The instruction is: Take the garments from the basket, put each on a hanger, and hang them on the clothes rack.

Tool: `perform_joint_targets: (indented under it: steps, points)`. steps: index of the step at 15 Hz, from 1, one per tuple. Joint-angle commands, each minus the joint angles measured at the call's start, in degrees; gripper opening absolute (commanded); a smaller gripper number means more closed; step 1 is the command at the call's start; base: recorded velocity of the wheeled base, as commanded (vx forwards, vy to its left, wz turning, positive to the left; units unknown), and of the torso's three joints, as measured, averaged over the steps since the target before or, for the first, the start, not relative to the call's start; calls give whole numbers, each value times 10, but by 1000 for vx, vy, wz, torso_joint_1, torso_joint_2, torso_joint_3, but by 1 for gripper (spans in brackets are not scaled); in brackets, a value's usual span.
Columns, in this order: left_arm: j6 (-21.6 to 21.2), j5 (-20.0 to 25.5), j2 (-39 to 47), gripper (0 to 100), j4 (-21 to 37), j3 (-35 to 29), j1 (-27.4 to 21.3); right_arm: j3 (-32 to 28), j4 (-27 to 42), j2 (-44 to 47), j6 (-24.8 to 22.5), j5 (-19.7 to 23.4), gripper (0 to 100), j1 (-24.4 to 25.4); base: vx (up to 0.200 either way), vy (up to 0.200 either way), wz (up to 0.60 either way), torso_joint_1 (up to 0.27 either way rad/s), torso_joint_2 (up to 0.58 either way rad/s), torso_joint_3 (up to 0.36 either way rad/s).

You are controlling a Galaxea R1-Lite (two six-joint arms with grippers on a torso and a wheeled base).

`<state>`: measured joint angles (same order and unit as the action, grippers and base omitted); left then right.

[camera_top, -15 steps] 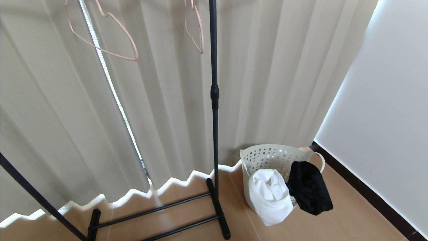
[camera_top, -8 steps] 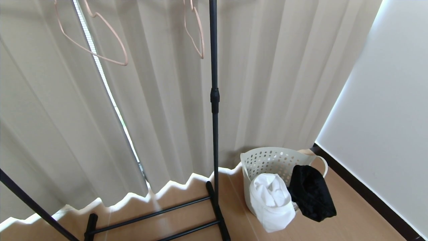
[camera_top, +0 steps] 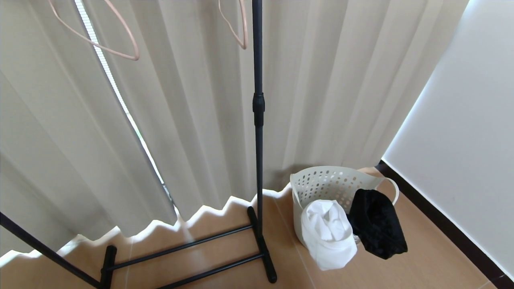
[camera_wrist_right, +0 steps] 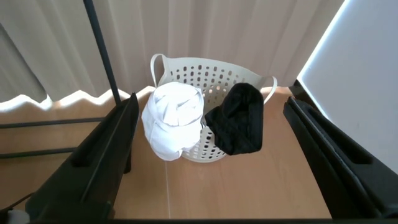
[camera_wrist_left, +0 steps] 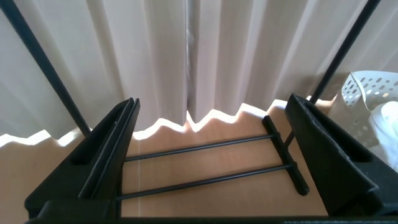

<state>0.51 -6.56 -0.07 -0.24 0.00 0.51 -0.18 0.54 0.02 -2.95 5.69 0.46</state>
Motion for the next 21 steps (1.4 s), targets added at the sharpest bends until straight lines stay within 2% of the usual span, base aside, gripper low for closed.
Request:
perform_joint_targets:
  steps: [1, 21]
  points:
    - [0, 0, 1, 100, 0, 0, 0, 0, 0, 0, 0, 0, 100, 0, 0, 0, 0, 2, 12, -198]
    - [2, -1, 1, 100, 1, 0, -1, -2, 5, 0, -3, -2, 100, 0, 0, 0, 0, 2, 3, -195]
